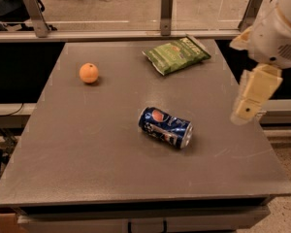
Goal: Pick orange
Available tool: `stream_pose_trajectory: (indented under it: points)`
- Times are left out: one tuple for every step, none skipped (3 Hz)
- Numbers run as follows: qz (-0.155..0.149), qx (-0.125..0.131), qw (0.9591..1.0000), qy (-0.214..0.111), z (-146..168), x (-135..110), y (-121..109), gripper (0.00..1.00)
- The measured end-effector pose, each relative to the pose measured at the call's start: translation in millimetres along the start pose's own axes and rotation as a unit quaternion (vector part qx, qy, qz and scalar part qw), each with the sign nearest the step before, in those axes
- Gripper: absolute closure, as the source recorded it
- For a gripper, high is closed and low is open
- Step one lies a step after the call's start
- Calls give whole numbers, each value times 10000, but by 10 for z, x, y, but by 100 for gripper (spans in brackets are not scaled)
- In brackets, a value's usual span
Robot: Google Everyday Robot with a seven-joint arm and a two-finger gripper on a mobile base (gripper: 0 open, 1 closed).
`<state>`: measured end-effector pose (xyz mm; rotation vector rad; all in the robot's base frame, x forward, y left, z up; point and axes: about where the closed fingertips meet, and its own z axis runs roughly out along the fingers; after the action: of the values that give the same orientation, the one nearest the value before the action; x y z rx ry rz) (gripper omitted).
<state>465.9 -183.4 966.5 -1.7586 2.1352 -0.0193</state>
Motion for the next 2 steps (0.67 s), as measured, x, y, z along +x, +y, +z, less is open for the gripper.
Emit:
stream_pose_trajectory:
  points:
    - [-354, -112, 9969, -688, 408, -627, -265, 0]
    - [-659, -198, 9888, -1326, 685, -1313, -453, 0]
